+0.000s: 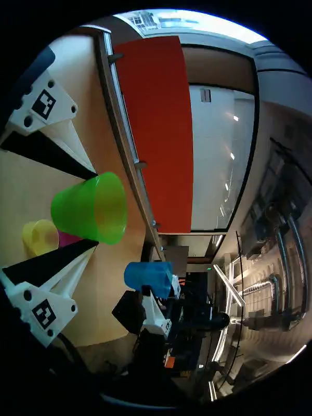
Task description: Pour water
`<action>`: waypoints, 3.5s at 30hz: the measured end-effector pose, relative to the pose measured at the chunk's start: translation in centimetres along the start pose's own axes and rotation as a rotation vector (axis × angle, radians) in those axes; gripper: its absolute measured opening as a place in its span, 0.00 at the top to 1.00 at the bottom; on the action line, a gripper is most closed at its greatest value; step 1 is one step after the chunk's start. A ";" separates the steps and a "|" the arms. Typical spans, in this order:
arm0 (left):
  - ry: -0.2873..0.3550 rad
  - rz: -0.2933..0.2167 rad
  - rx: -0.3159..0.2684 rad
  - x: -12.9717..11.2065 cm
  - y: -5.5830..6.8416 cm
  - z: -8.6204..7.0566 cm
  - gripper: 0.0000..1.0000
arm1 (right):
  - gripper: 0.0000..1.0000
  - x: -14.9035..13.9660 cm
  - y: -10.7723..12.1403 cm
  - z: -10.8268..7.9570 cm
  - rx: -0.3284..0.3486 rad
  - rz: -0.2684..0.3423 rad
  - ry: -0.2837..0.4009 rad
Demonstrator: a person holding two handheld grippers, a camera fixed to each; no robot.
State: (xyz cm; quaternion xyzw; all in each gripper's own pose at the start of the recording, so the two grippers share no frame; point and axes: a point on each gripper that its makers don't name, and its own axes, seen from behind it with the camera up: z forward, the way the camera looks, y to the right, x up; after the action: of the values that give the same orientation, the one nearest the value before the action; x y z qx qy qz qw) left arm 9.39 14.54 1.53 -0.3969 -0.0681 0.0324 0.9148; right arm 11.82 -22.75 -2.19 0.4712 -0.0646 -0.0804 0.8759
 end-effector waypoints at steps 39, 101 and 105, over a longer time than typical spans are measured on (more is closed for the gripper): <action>0.003 -0.005 -0.052 -1.1 2.1 -0.5 0.17 | 0.11 3.4 0.3 0.4 -0.011 -0.092 0.007; 0.039 0.032 -0.181 -1.1 6.8 -2.0 0.17 | 0.12 7.9 -1.5 5.2 0.032 -0.461 0.043; 0.041 0.035 -0.182 -1.1 6.9 -2.1 0.17 | 0.12 7.9 -1.4 5.4 0.031 -0.479 0.040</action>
State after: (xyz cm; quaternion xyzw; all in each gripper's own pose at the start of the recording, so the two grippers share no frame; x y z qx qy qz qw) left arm 8.62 17.59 -5.00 -0.4800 -0.0448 0.0340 0.8754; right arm 18.39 -29.52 -0.14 0.4880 0.0651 -0.2754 0.8257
